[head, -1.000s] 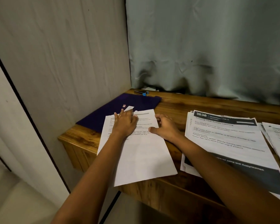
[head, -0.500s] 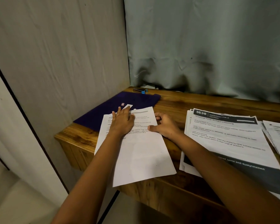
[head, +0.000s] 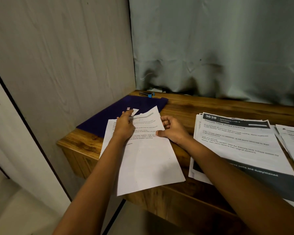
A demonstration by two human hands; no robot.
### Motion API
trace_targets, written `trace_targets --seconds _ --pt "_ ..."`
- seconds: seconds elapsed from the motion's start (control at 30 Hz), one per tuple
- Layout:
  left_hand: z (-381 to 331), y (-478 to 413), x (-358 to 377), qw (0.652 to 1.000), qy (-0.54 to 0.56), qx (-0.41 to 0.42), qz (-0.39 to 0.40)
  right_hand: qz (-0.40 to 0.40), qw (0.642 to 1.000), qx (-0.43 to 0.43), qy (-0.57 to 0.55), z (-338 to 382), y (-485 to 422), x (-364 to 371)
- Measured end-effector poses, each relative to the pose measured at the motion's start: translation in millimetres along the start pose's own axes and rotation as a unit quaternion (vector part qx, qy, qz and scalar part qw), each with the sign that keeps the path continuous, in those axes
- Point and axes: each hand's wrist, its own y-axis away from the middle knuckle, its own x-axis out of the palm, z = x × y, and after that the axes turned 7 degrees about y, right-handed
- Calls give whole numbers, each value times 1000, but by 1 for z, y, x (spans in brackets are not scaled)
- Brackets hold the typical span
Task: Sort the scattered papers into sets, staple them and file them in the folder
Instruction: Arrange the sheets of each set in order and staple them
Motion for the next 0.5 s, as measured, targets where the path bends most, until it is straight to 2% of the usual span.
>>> trace_targets --seconds 0.17,0.33,0.4,0.5 --pt "2 1 -2 996 88 -3 -24 11 1000 -10 -27 -1 1 -1" --pt "3 1 -6 994 104 2 -22 13 997 15 -79 -1 -3 -4" --pt "2 1 -9 997 79 19 -3 4 998 7 -58 -3 -5 -2" --pt "-3 -3 -18 997 -33 64 18 -7 999 -20 -25 -4 -4 0"
